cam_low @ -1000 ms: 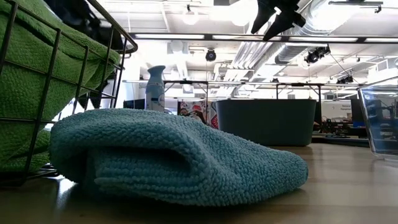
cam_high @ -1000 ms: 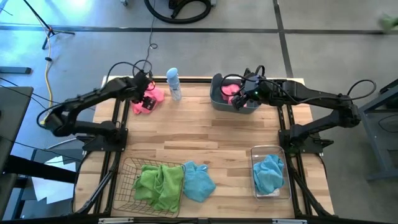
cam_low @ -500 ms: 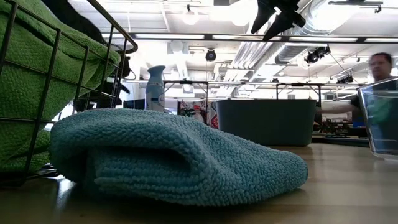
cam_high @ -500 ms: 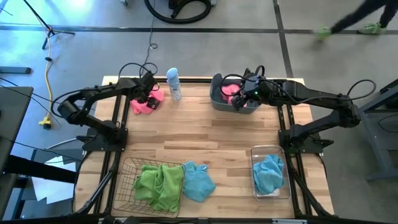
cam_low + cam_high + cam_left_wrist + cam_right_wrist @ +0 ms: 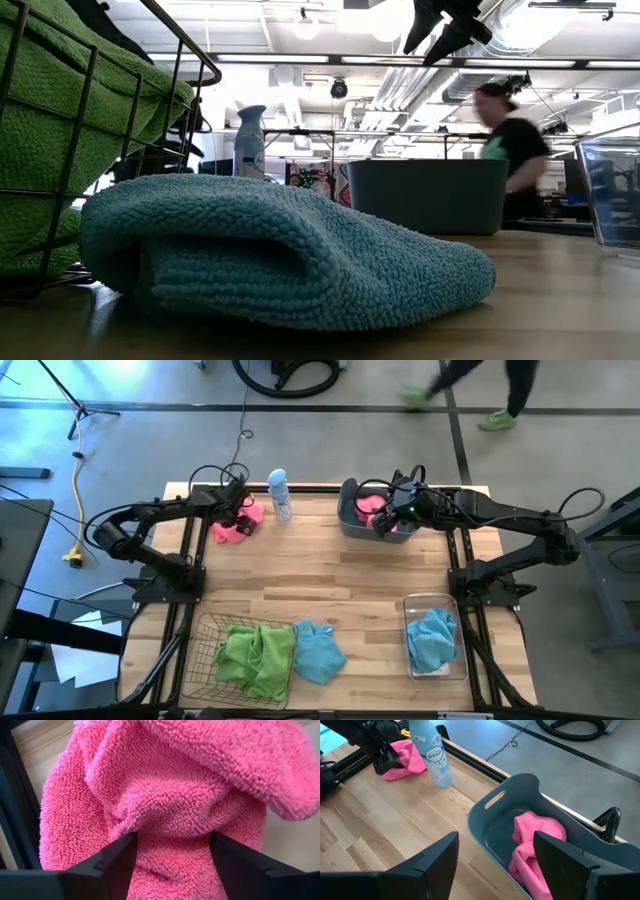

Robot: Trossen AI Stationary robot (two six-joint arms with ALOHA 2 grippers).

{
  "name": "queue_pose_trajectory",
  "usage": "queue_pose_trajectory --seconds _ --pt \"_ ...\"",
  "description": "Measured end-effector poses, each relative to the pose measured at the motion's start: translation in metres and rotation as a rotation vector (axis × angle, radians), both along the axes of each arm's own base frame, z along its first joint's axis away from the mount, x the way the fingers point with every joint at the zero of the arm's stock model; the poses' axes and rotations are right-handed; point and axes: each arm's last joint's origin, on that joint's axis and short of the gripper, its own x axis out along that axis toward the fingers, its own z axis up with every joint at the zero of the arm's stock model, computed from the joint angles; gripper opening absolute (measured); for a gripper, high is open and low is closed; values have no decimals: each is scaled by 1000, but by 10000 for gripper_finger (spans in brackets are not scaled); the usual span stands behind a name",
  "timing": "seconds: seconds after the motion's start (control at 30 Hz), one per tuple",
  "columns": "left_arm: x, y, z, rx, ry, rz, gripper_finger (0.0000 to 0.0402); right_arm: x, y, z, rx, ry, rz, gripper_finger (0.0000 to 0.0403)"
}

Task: Sort microfiber towel by color & place in baskets
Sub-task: Put the pink towel into the dark blue bin

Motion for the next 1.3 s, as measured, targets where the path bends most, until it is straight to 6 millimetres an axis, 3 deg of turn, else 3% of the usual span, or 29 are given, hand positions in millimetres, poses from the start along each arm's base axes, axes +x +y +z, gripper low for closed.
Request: queue_pose_trajectory --seconds 0.13,0.37,0.57,0.7,1.0,1.3 --pt "0 -3 -1 -25 28 -40 182 0 0 0 0 0 0 252" --pt "-1 -21 -14 -117 38 -106 15 0 1 0 0 0 2 252" --pt "7 -45 -25 -191 -36 -105 3 1 5 0 1 -1 20 252" --pt "18 -66 -20 -261 -103 -199 1 1 6 0 2 -2 21 252" --pt "31 -100 36 -231 -372 -369 0 1 5 0 4 -6 13 252" --pt "53 -110 135 37 -729 -533 0 4 4 3 -41 -27 20 252"
